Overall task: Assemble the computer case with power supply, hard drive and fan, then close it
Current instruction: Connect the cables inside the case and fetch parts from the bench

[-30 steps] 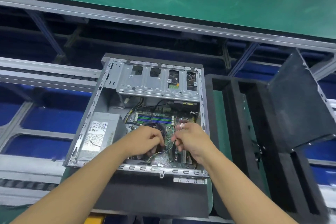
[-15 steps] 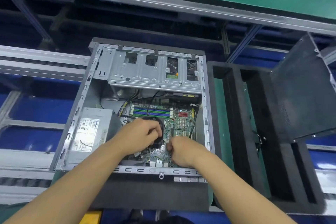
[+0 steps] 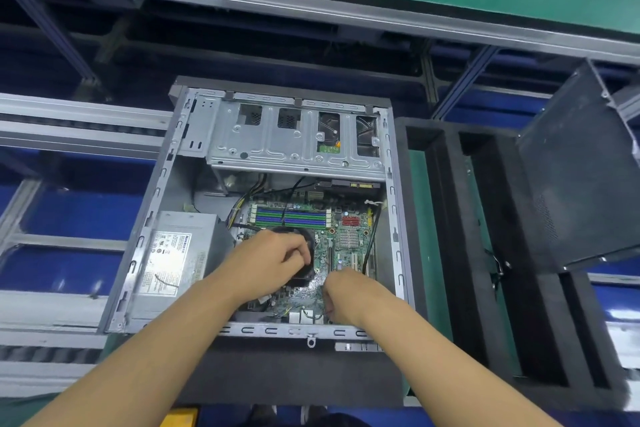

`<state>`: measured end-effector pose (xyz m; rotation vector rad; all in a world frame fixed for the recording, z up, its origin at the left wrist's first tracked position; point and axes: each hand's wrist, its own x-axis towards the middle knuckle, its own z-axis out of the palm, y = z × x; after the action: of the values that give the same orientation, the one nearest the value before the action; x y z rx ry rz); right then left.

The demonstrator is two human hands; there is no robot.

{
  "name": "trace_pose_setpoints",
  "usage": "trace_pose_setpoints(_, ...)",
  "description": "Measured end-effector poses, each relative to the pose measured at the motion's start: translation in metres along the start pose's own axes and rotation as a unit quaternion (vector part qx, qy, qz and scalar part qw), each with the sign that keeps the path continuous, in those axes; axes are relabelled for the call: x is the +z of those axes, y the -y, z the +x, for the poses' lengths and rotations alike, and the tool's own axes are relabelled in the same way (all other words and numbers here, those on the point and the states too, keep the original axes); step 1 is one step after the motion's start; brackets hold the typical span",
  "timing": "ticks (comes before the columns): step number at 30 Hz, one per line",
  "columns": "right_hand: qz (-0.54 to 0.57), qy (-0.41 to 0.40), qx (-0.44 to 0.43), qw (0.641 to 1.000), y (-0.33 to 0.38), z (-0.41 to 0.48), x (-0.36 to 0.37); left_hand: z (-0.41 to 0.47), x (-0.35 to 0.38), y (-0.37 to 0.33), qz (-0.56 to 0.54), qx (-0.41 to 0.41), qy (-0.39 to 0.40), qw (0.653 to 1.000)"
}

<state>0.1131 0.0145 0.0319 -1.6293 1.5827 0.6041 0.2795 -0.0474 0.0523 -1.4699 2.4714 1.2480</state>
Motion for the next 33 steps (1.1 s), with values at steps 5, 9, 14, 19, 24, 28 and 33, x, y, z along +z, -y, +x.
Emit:
trace_pose_setpoints(5,-0.01,-0.008,0.0,1.0,0.002,-0.001,-0.003,-0.001,0.001,0.002,-0.011,0.0,-0.006,1.0)
trace_pose_setpoints(9,-0.005,-0.026,-0.01,1.0,0.005,-0.004,-0.006,-0.002,0.001,0.003,-0.019,-0.002,-0.012,1.0)
trace_pose_setpoints(14,-0.004,-0.007,-0.015,1.0,0.005,-0.01,-0.01,-0.003,0.001,0.003,0.019,-0.004,-0.016,1.0)
trace_pose_setpoints(19,0.029,-0.059,0.011,0.998,0.007,-0.012,-0.015,-0.003,0.0,0.003,0.019,-0.018,-0.067,0.997)
trace_pose_setpoints(24,0.047,-0.115,0.021,0.992,0.003,-0.014,-0.019,0.0,0.002,0.008,0.001,-0.018,-0.097,0.995)
trace_pose_setpoints(28,0.048,-0.129,0.013,0.99,0.0,-0.016,-0.027,0.002,0.005,0.013,-0.006,-0.001,-0.093,0.996)
trace_pose_setpoints(33,0.051,-0.14,-0.02,0.989,-0.002,-0.015,-0.035,0.006,0.008,0.016,-0.002,0.016,-0.1,0.995)
